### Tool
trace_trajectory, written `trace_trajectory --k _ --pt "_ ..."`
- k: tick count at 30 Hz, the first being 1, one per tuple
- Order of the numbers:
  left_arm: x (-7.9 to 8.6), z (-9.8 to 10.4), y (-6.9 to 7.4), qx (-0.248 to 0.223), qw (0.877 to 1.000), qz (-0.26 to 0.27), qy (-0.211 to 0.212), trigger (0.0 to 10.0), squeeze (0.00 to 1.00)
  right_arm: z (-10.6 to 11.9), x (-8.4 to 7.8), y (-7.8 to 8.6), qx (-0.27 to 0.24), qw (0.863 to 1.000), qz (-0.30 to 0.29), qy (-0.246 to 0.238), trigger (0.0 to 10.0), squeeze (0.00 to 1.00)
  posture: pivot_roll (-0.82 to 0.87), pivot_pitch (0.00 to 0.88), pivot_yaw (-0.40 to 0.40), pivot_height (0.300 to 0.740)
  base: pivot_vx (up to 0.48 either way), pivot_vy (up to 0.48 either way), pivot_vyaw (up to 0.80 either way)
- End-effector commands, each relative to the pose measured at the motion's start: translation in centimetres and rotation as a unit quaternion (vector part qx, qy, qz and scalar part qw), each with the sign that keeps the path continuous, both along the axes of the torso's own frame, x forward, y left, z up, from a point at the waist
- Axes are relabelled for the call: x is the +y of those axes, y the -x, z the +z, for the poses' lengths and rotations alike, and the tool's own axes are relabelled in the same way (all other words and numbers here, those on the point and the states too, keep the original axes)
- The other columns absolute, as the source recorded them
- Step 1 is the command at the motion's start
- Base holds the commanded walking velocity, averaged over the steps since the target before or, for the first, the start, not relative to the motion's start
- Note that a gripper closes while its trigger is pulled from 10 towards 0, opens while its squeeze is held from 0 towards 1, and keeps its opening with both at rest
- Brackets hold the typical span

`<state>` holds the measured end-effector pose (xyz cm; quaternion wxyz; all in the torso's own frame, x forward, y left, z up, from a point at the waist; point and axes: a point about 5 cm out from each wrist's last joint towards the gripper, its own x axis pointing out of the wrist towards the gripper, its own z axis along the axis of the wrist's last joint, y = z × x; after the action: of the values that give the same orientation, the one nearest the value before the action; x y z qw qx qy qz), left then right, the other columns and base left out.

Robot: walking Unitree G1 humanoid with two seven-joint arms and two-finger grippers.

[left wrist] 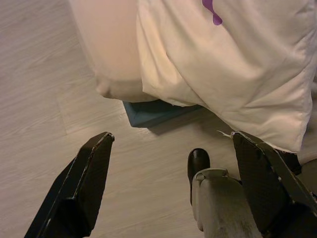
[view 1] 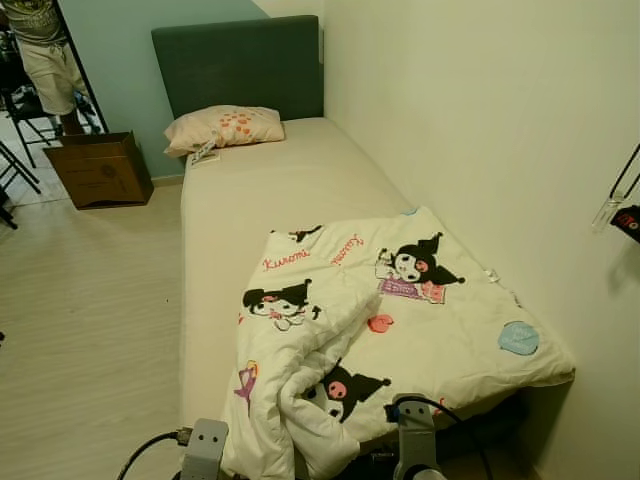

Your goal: Clean up the room

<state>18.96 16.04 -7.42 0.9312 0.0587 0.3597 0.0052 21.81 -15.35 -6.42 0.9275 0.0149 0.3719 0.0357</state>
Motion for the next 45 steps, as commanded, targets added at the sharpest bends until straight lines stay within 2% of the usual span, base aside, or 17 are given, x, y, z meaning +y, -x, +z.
trace_trajectory --k 1,45 --pt "-0.08 -0.16 0.16 0.007 1.0 -0.001 -0.002 10.0 0.0 -0.16 0.37 0.17 0.005 1.0 0.005 -0.002 10.0 0.0 -0.02 0.02 0.001 0.74 0.0 0.0 0.0" --pt "-0.25 -0.14 0.0 0.008 1.0 -0.008 -0.008 10.0 0.0 -0.04 0.26 0.0 0.002 1.0 0.003 -0.004 10.0 0.0 -0.02 0.027 0.001 0.74 0.0 0.0 0.0"
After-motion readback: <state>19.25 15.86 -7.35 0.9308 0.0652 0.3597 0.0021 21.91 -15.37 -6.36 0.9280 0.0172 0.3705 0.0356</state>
